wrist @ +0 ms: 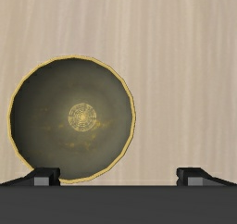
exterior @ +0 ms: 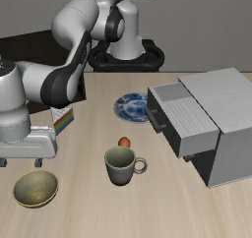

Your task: Pick up the bowl and place it on the top of the wooden shelf

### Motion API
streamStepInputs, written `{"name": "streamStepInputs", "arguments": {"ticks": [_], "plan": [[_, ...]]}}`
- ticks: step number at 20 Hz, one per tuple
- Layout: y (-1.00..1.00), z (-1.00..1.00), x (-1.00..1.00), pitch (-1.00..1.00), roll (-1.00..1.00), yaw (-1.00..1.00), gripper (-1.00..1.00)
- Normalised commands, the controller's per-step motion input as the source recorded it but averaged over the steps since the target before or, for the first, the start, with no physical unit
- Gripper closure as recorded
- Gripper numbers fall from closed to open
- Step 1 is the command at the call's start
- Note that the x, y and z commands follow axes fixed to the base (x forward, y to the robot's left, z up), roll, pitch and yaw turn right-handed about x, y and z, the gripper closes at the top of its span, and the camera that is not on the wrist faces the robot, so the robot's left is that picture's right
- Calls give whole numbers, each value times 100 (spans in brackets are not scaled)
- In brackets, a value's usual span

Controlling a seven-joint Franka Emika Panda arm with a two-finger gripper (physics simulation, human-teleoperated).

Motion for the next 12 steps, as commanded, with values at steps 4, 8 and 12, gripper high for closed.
{"name": "streamStepInputs", "arguments": {"ticks": [4, 8, 12], "plan": [[0, -100, 0, 0, 0, 0, -100], [0, -100, 0, 0, 0, 0, -100], [0, 0, 0, 0, 0, 0, 100]]}}
